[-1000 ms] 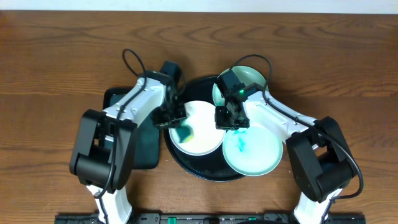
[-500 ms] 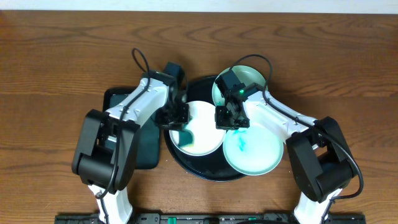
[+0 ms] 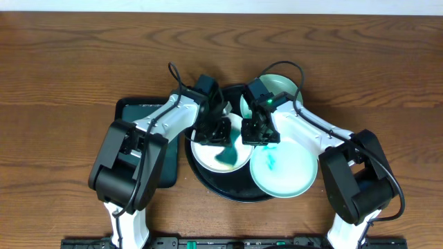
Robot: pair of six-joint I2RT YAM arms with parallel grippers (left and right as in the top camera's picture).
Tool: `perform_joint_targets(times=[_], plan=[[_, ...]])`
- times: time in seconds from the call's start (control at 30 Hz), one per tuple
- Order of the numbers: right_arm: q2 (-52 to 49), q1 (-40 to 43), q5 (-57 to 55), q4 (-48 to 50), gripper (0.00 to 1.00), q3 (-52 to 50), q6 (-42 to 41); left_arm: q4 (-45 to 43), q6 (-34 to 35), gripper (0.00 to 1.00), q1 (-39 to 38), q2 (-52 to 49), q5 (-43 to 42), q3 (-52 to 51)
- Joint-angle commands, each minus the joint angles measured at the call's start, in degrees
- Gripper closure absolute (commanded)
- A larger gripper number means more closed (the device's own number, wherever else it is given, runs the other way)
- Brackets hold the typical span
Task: Clean dirty plates on tray and stack at the side
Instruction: 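Scrub the white plate with the sponge in the left gripper, then return the sponge to the left tray and release it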
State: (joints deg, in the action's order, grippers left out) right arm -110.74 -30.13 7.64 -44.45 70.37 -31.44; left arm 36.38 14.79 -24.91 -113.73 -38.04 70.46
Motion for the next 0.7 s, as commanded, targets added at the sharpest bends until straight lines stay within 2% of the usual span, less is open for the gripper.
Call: perform_joint_targets(times=[0.0, 0.23, 0.43, 0.57, 0.67], plan=[[-1.4, 0.5, -2.7, -0.6, 0.99, -1.0, -1.3, -6.3, 8.1, 0.93, 1.0, -1.9, 2.1, 0.1], [-1.4, 0.5, -2.7, -1.7, 0.99, -1.0, -1.3, -8.2, 13.5, 0.93, 4.5, -1.9, 17.3, 0.1], [-1.4, 0.5, -2.7, -1.8, 0.99, -1.0, -1.3, -2.4, 15.6, 0.93, 9.2, -1.9, 31.0, 0.1], [-1.4, 0.5, -2.7, -1.7, 0.99, -1.0, -1.3, 3.7, 15.7, 0.93, 11.3, -1.9, 35.5, 0.1], [-1.4, 0.5, -2.7, -1.5, 0.99, -1.0, -1.3, 7.0, 13.4, 0.93, 11.6, -1.8, 35.8, 0.1]])
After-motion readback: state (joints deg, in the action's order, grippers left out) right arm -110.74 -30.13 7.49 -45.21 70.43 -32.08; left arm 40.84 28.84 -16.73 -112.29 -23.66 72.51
